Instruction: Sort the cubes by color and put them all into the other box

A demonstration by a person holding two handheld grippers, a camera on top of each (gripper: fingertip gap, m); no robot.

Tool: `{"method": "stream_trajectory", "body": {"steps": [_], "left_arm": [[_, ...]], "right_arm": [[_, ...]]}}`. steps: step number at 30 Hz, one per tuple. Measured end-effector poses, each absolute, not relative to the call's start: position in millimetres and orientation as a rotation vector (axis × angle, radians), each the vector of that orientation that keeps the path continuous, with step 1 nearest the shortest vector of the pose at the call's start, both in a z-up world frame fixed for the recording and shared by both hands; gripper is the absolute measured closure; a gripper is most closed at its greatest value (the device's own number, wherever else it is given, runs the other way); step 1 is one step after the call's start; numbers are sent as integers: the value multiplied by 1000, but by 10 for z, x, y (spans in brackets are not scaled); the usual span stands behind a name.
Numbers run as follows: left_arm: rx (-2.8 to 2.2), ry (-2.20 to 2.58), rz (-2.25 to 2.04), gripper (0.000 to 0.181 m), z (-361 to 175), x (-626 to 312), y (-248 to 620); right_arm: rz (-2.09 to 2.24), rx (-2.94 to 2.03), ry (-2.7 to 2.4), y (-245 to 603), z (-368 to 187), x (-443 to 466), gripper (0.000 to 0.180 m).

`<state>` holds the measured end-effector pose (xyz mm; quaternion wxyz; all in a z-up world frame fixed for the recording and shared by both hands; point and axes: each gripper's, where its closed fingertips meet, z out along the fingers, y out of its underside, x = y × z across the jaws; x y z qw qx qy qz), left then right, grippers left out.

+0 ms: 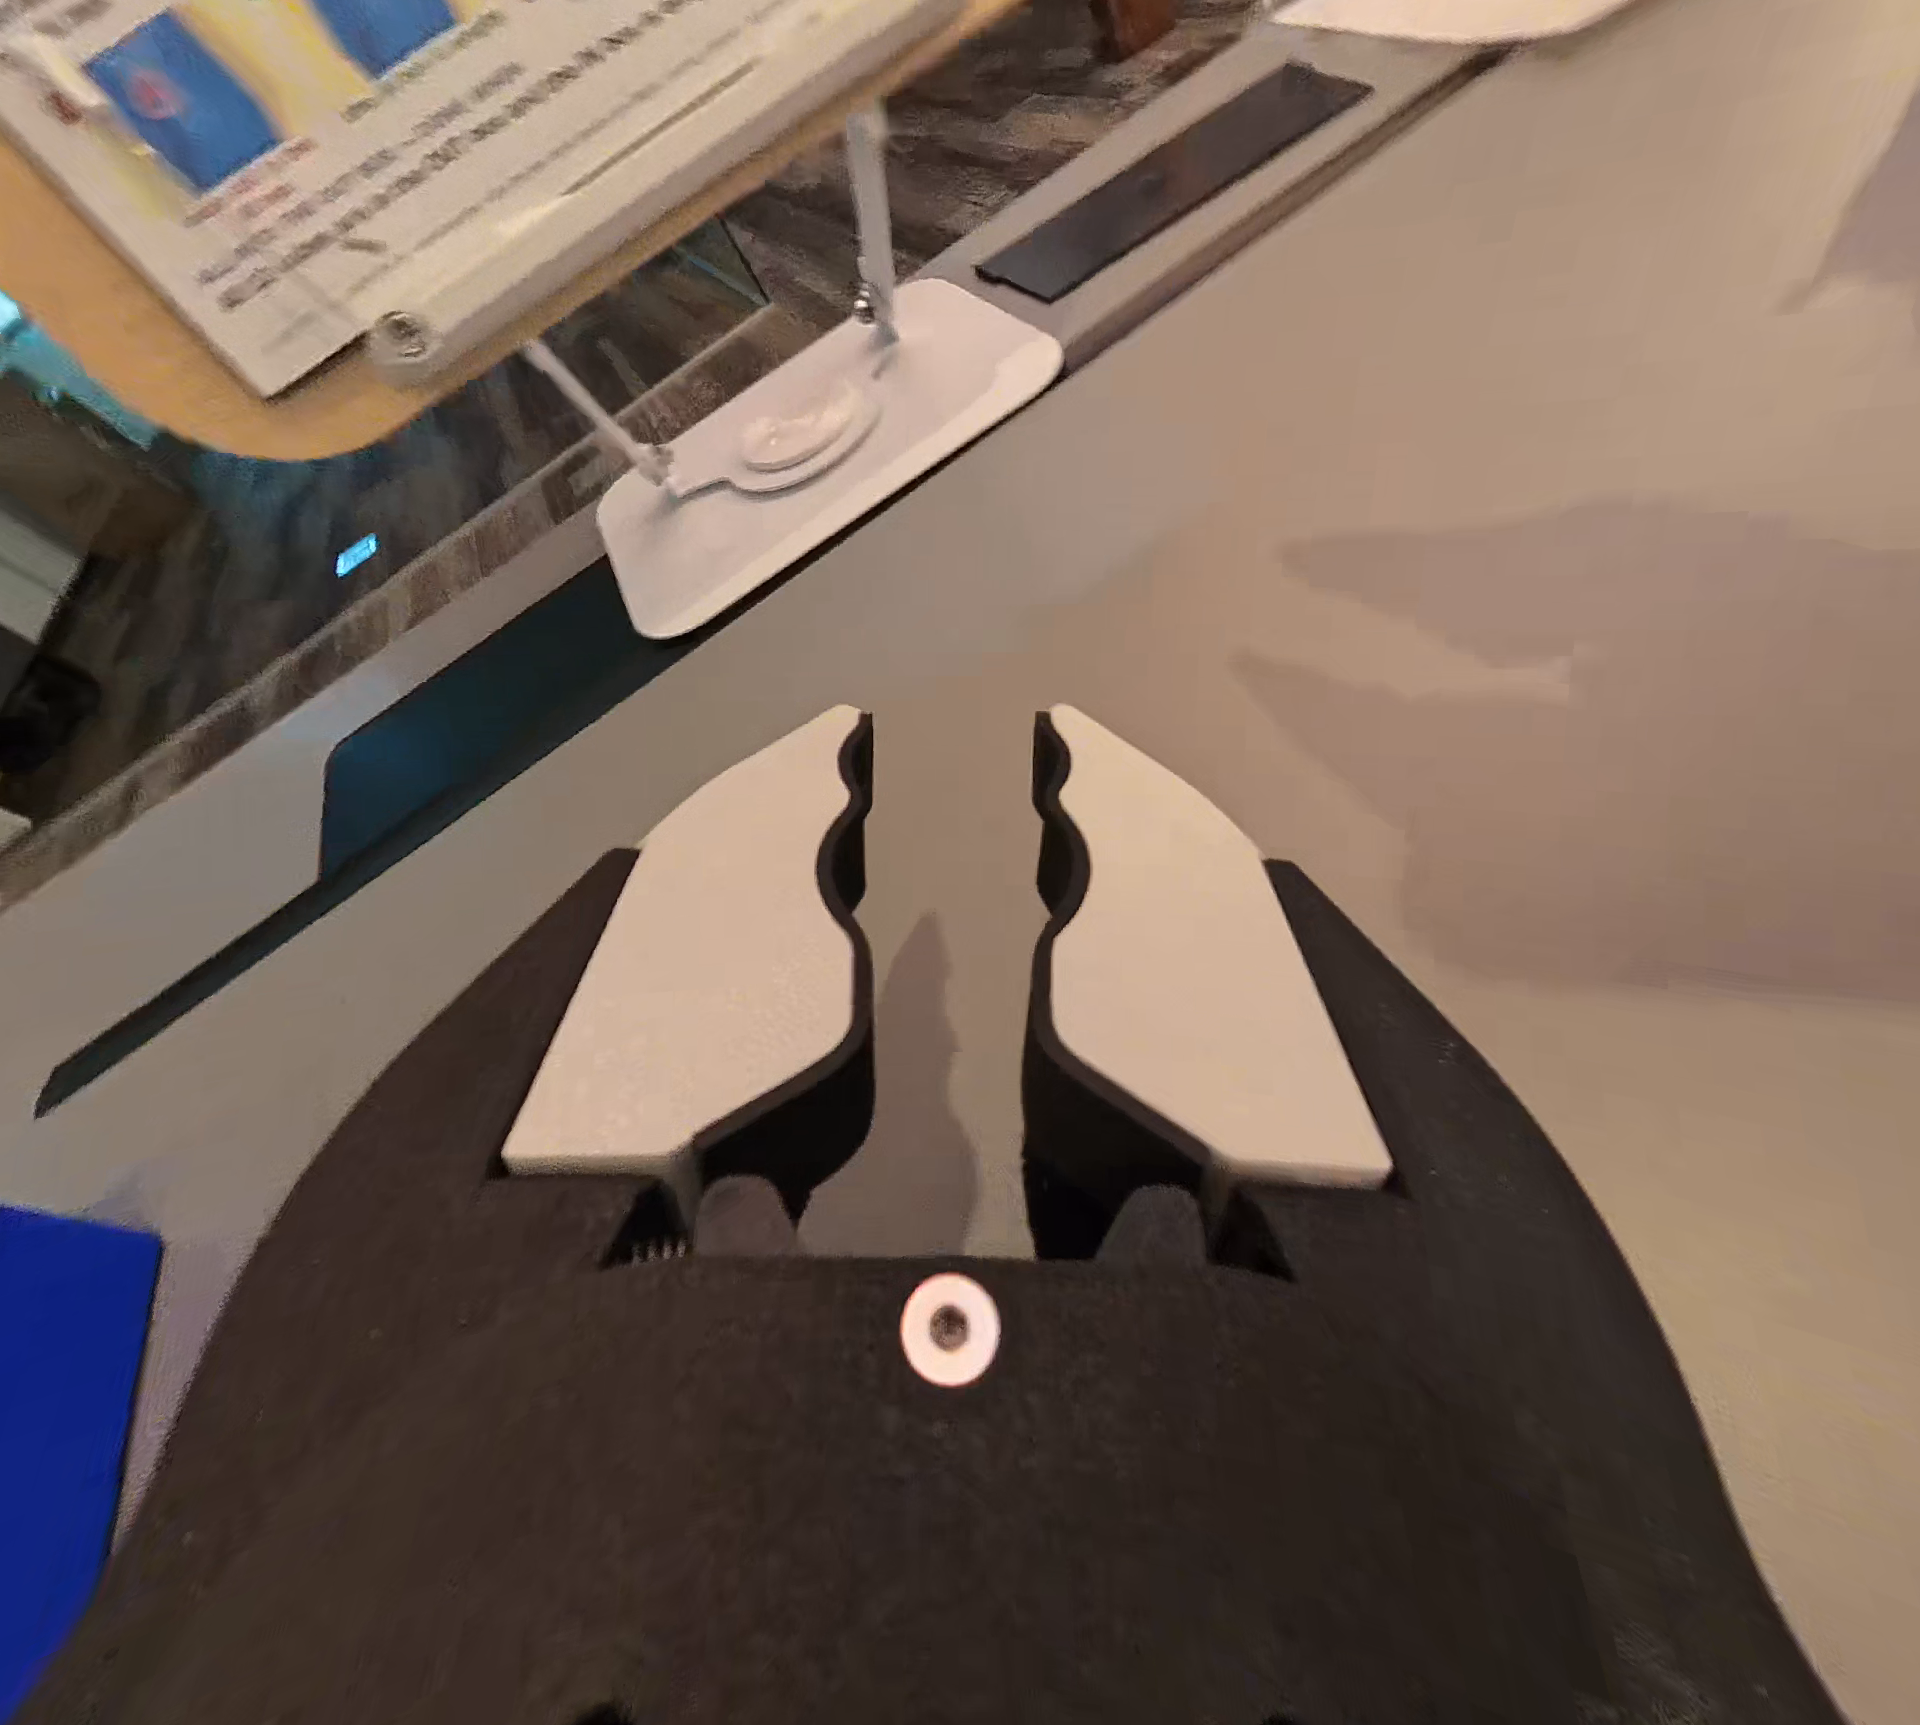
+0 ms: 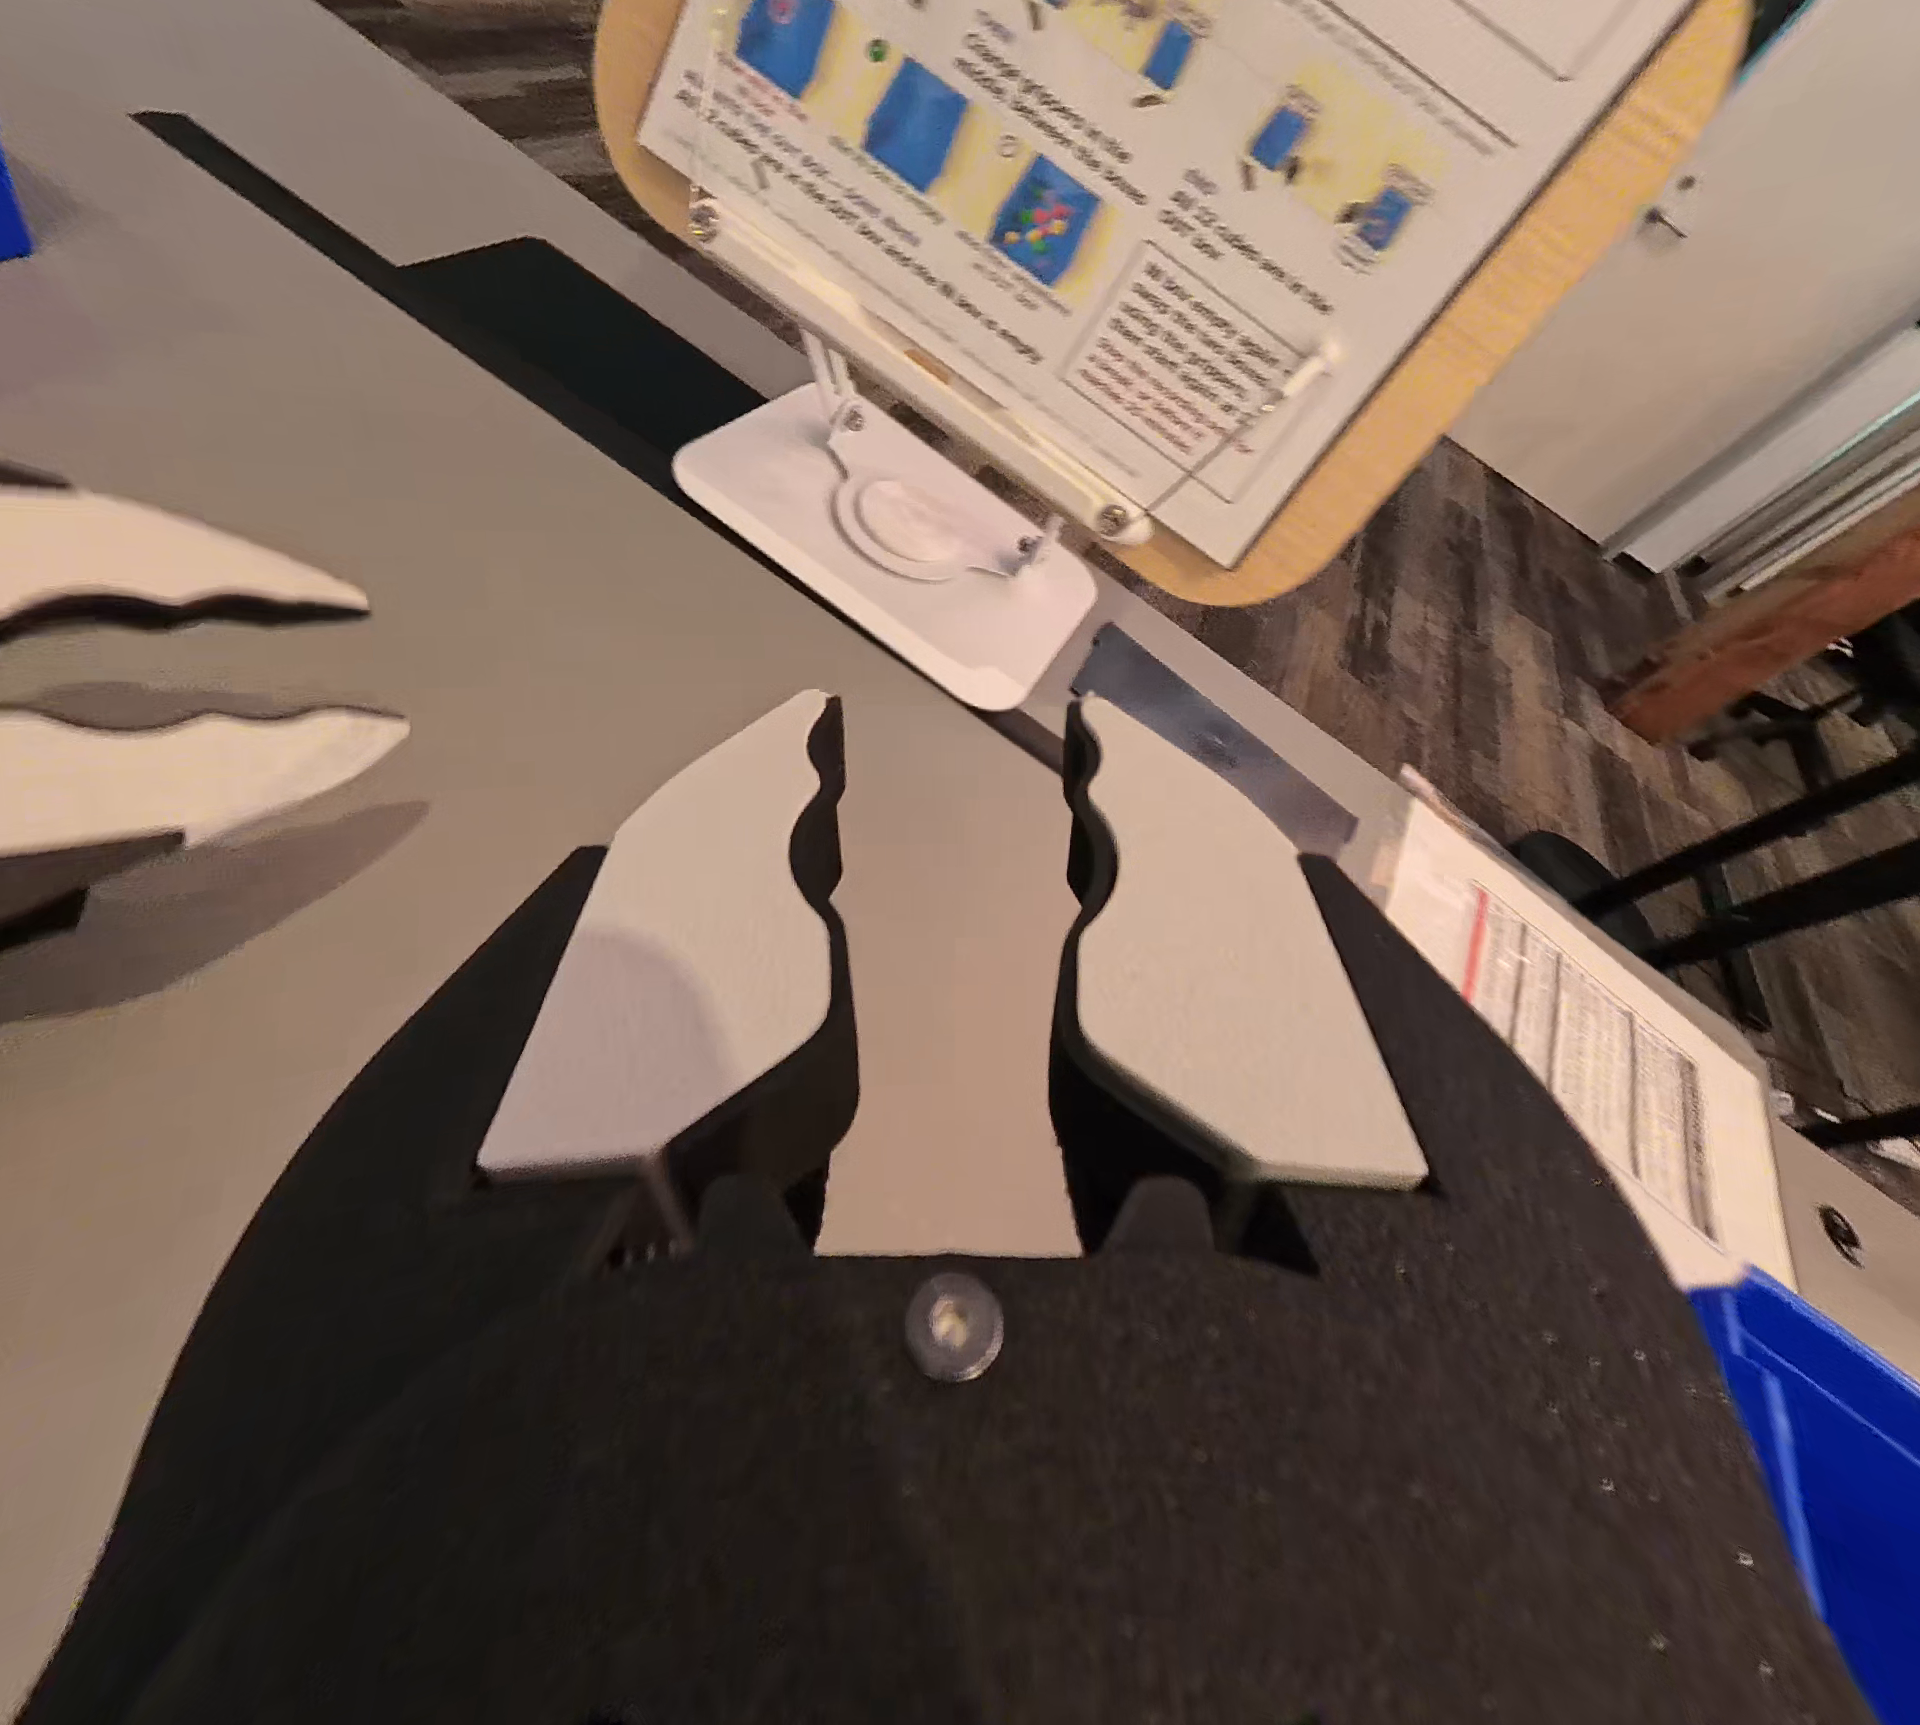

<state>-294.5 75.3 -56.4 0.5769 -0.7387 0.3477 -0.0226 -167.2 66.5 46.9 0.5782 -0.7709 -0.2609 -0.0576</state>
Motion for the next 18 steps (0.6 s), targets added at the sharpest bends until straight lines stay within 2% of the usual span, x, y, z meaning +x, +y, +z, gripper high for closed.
{"method": "stream_trajectory", "body": {"steps": [6, 11, 15, 18], "left_arm": [[-1730, 694, 23, 150, 61, -3816, 739], [-1845, 711, 225, 148, 395, -4973, 540], [-2034, 702, 387, 150, 449, -6004, 396], [-2233, 739, 315, 165, 234, -6483, 236]], "right_arm": [[-82, -1800, -664, 706, 212, -1989, 138], [-34, -1853, -745, 686, -6, -2161, 136], [-34, -1879, -782, 693, -101, -2212, 136], [-22, -1890, -793, 692, -135, -2214, 135]]}}
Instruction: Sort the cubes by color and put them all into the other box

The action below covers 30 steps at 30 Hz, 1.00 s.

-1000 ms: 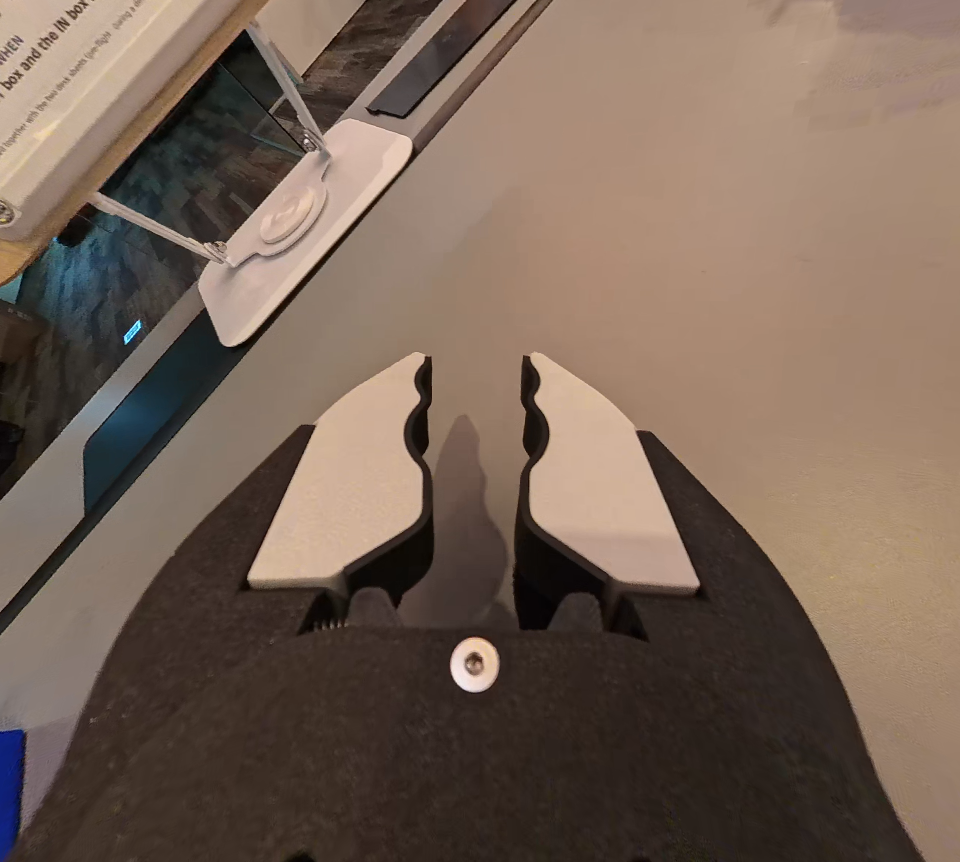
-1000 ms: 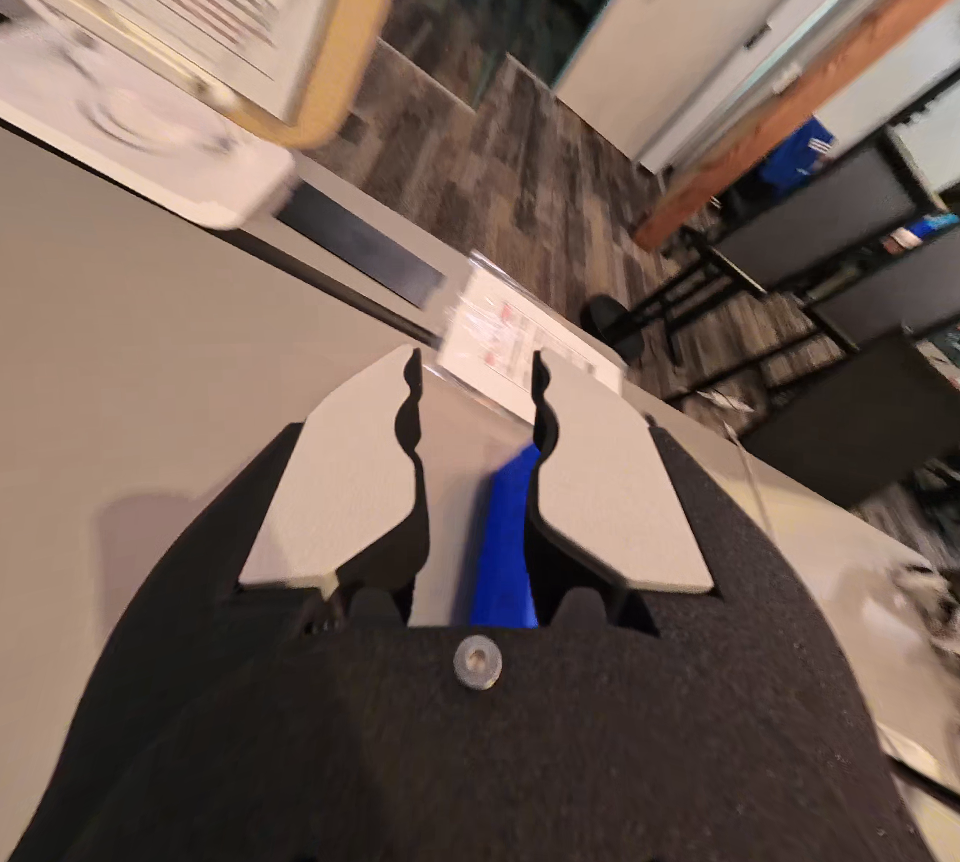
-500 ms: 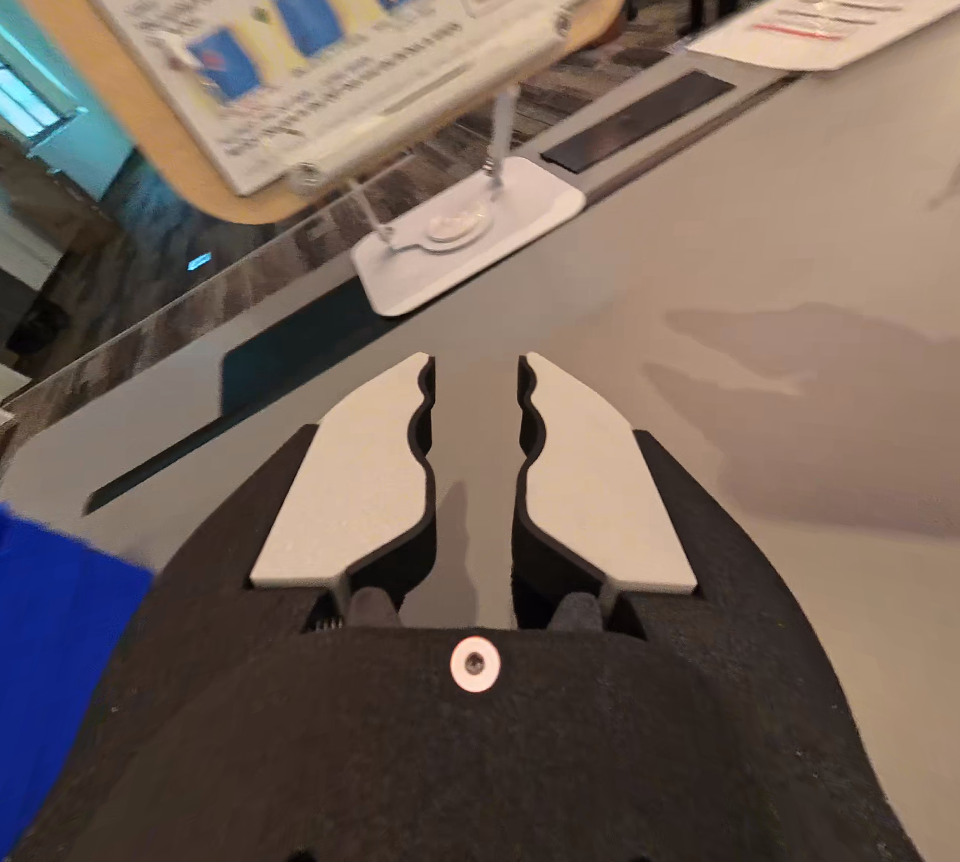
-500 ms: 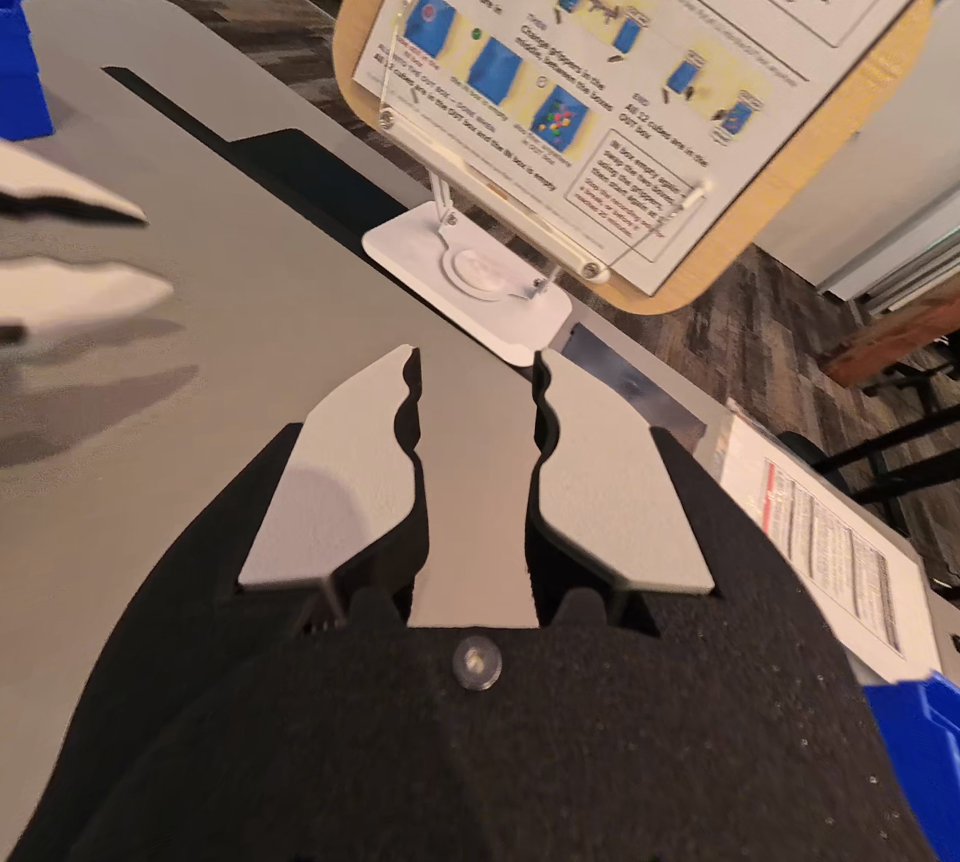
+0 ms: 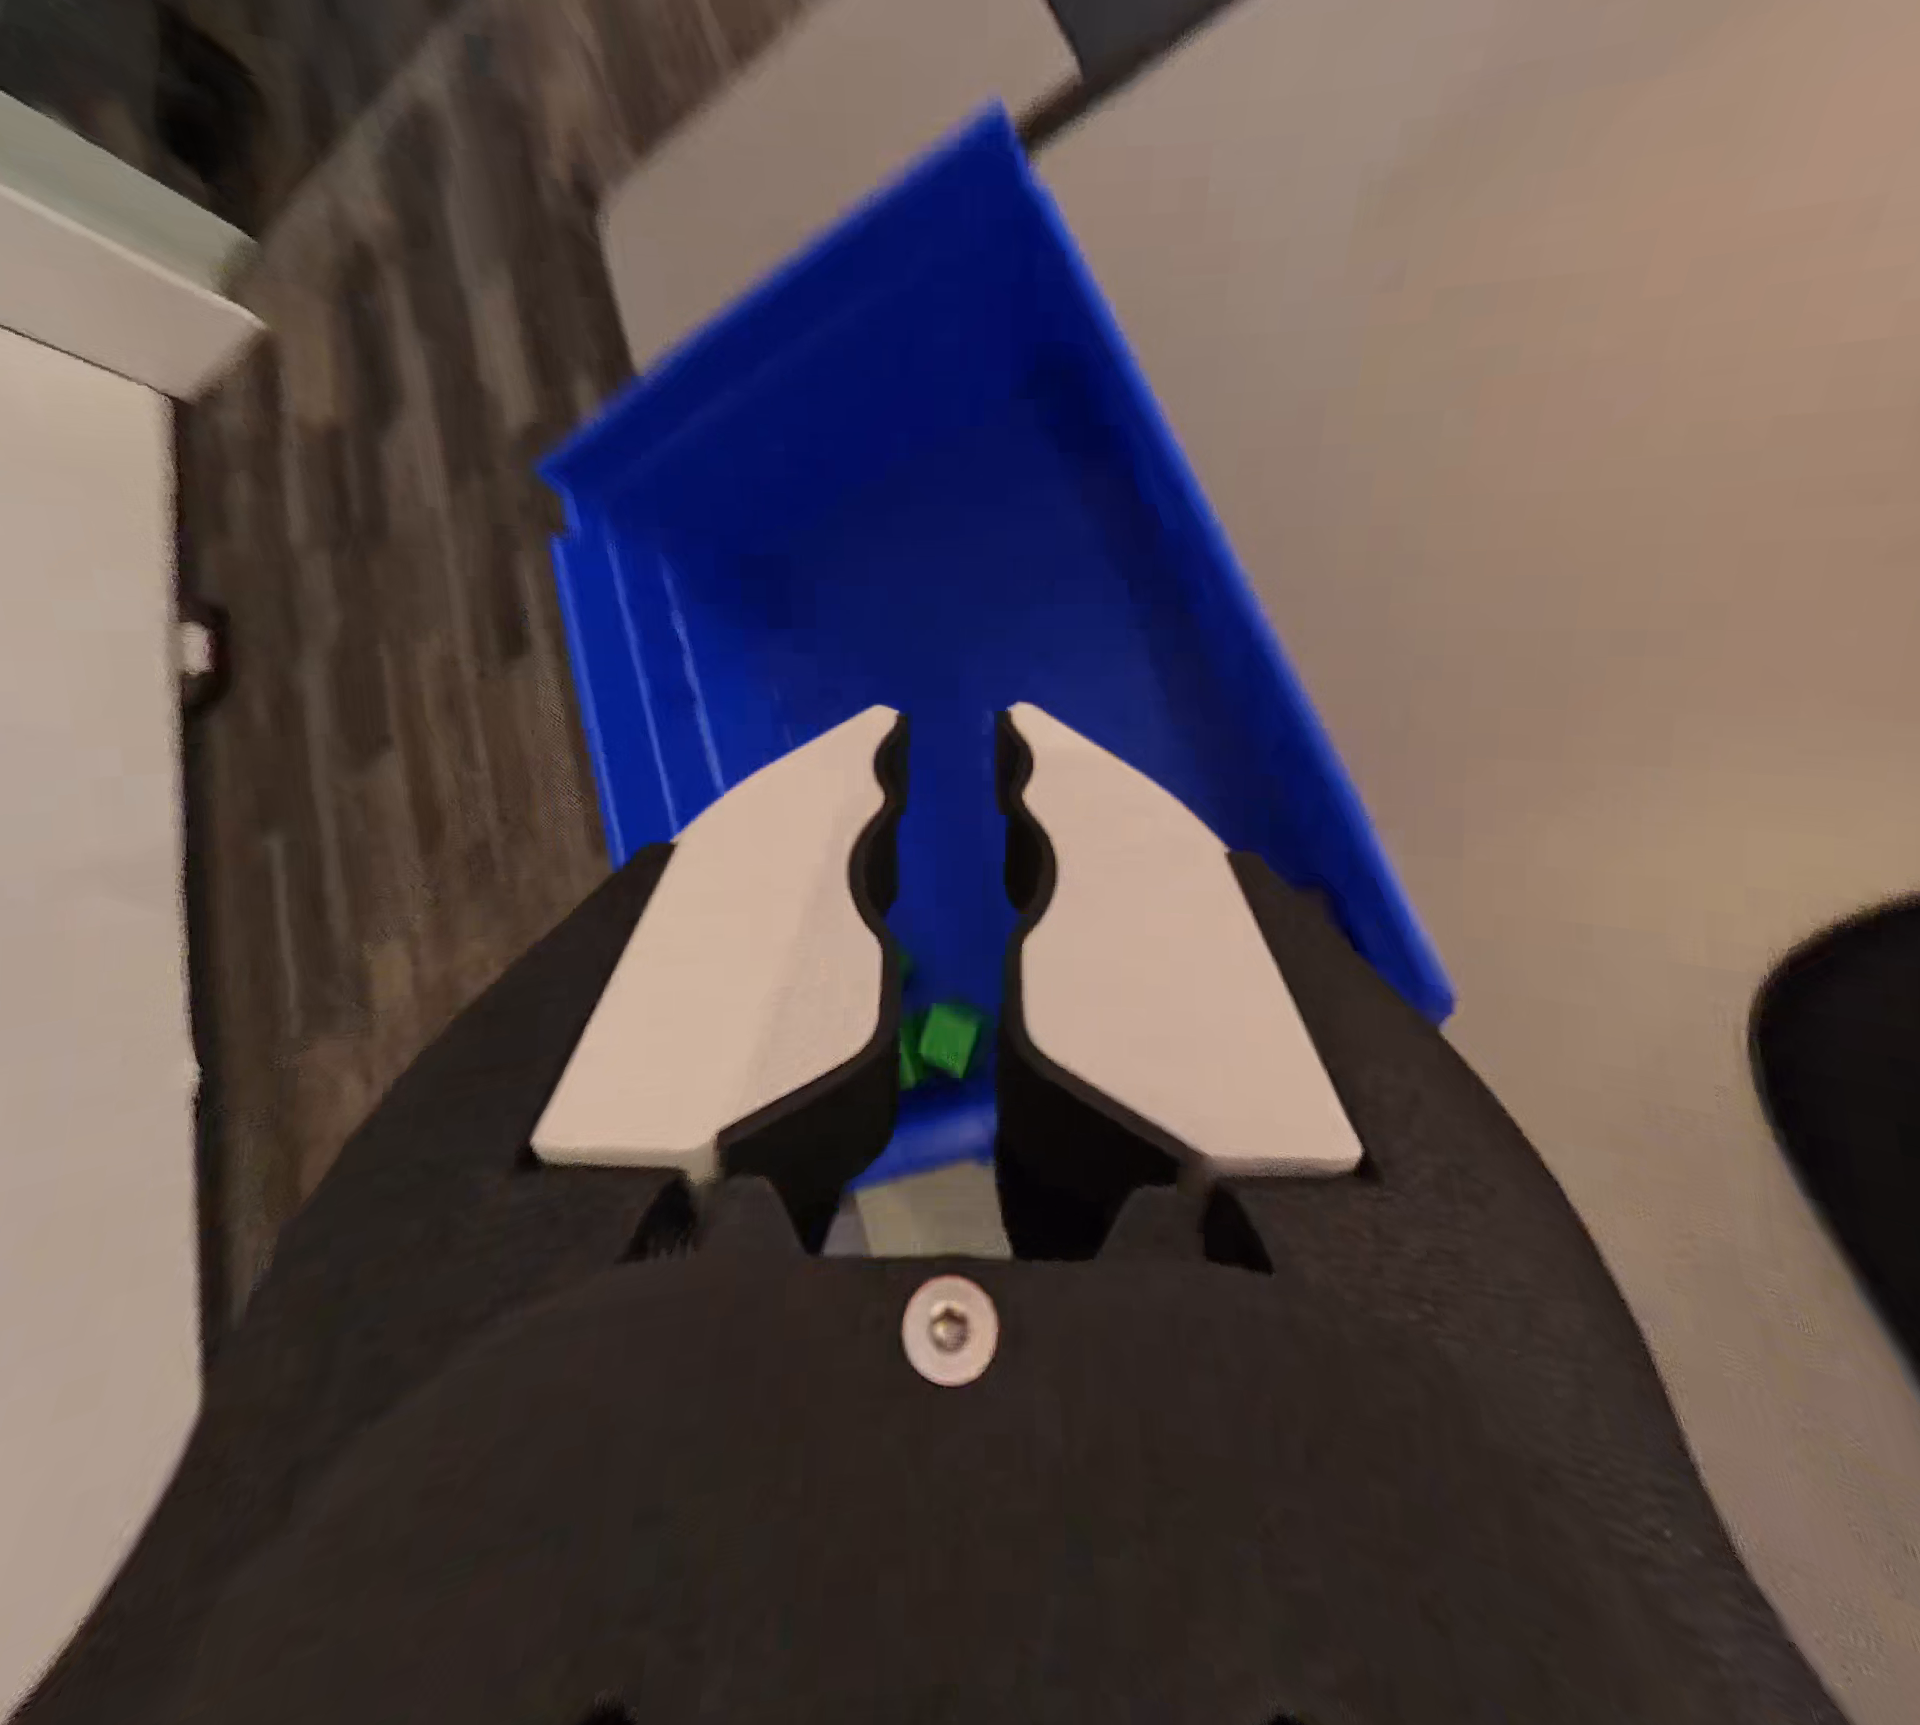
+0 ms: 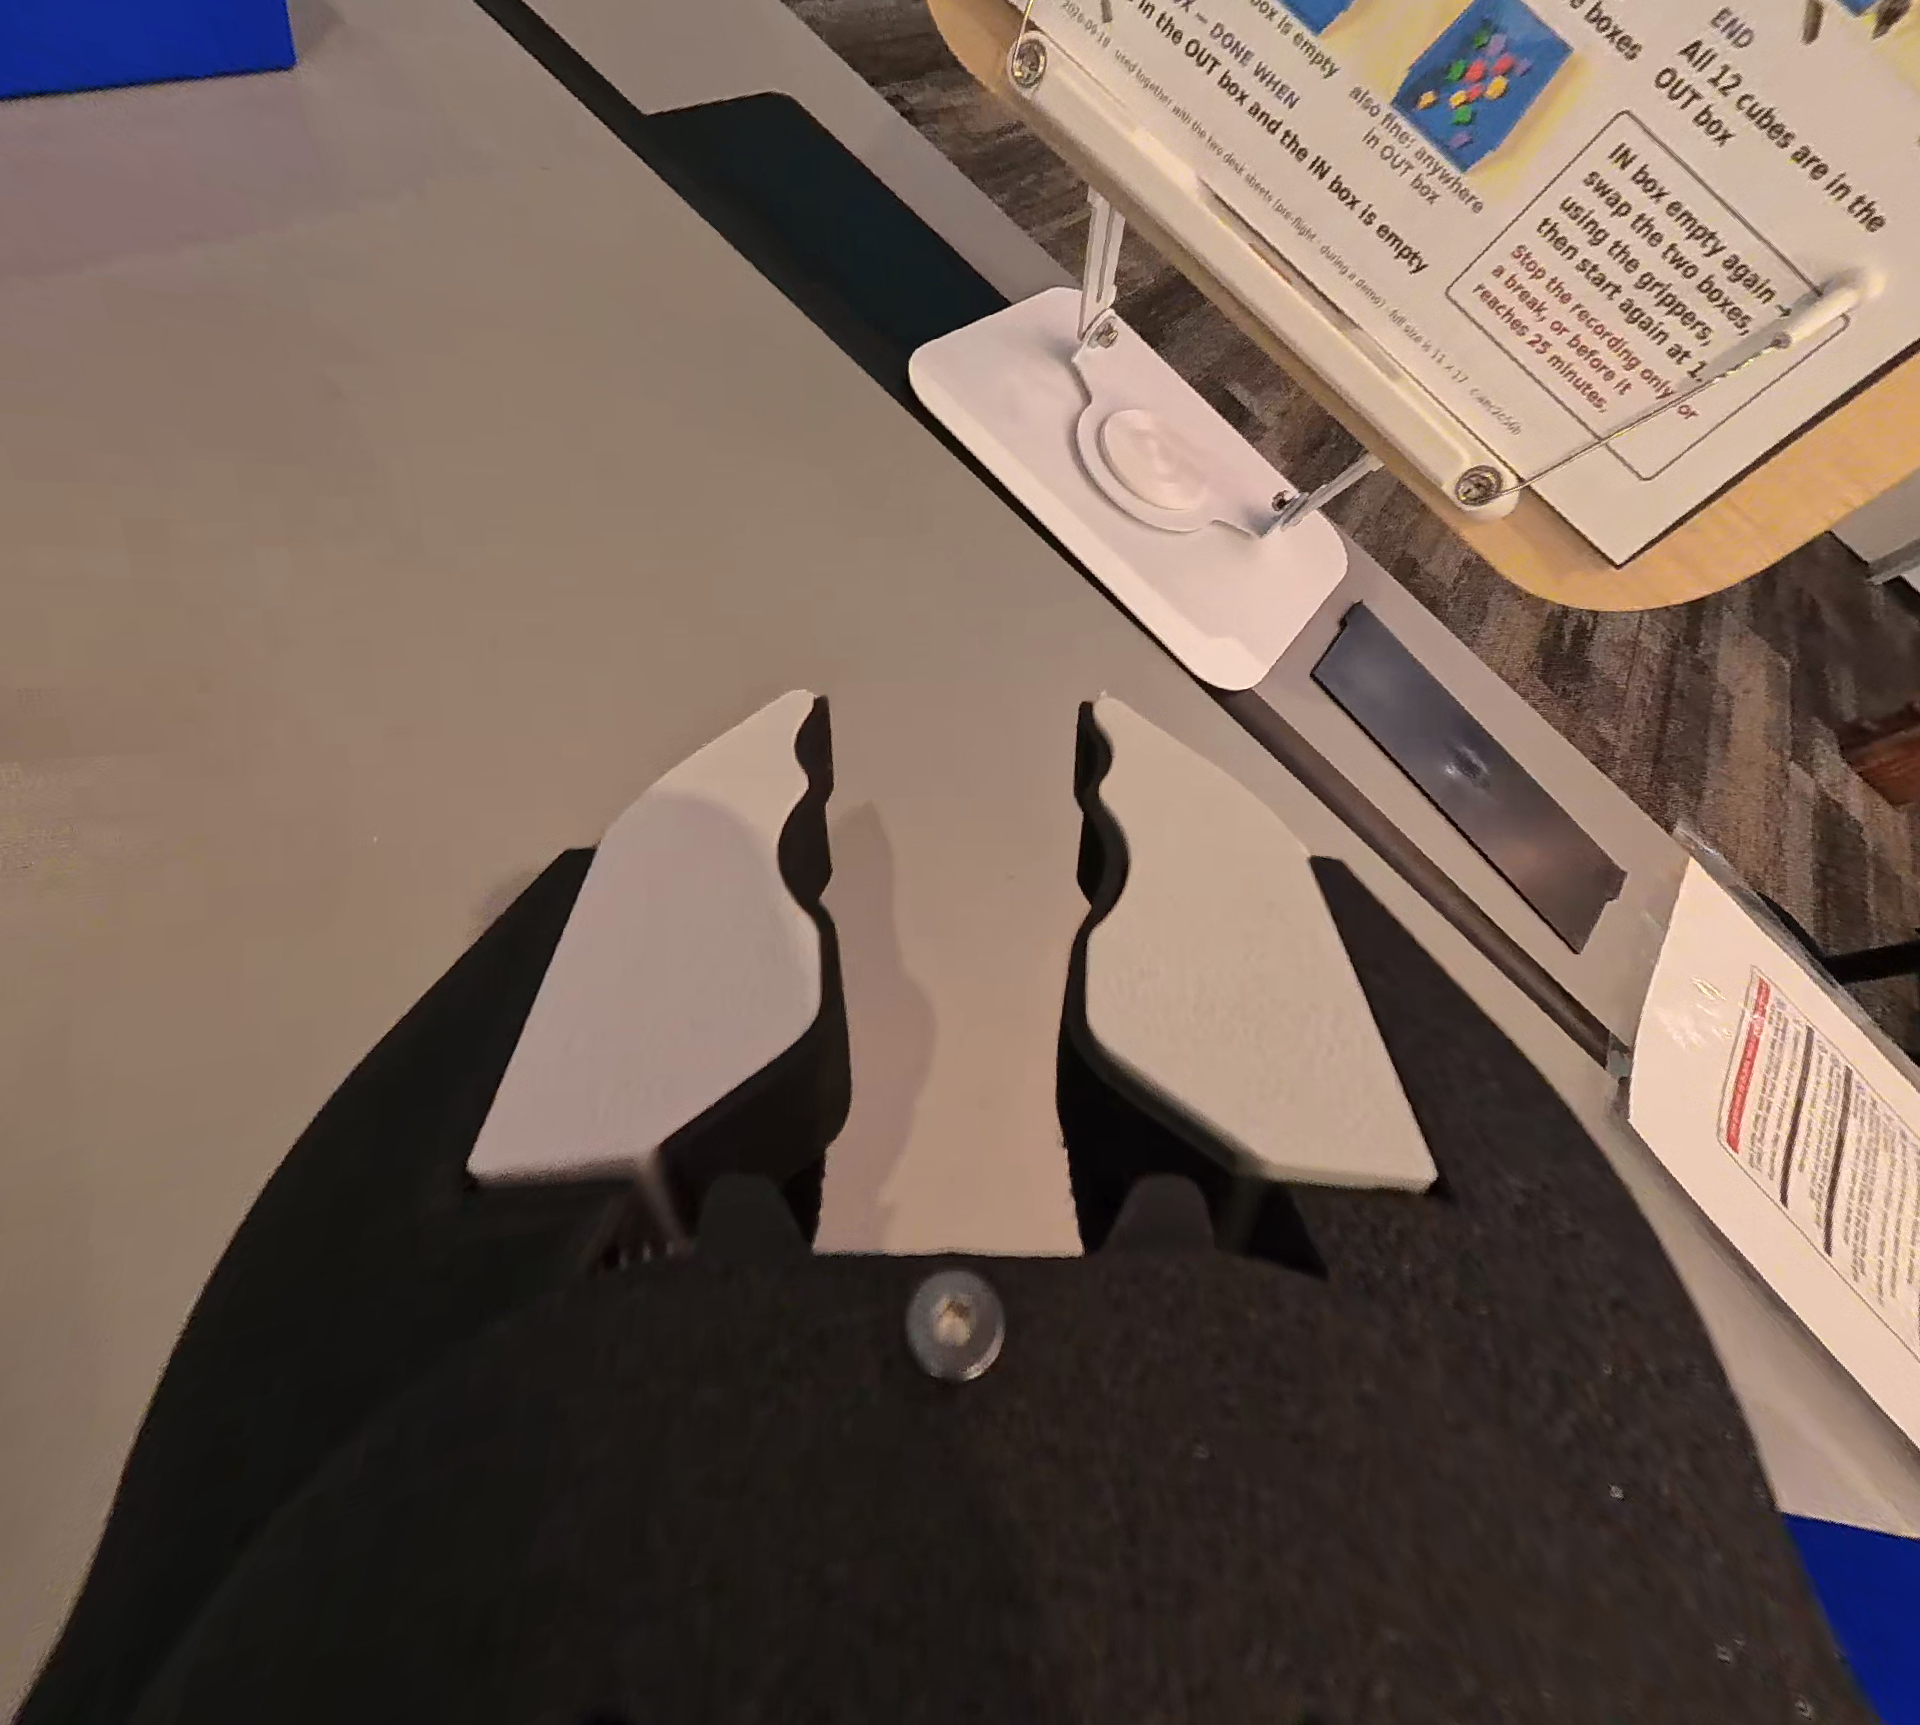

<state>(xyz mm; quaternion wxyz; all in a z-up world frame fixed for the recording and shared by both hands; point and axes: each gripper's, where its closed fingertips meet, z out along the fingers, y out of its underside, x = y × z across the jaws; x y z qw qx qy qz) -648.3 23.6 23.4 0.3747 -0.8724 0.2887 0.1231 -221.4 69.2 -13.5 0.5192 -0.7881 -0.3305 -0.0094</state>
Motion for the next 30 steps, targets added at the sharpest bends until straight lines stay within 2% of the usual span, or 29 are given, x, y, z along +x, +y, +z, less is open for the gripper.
{"method": "stream_trajectory", "body": {"steps": [7, 14, 20, 30], "left_arm": [[-2535, 976, 331, 158, -361, -7001, -46], [-2825, 921, -70, 158, -878, -6612, -140], [-2999, 590, -106, 140, -1075, -6576, -161], [-3183, 535, -59, 141, -1235, -6651, -322]], "right_arm": [[18, -1937, -816, 693, -244, -2186, 135], [16, -1965, -845, 701, -331, -2164, 135], [4, -1977, -868, 709, -379, -2154, 136], [-16, -1997, -903, 705, -435, -2146, 136]]}}
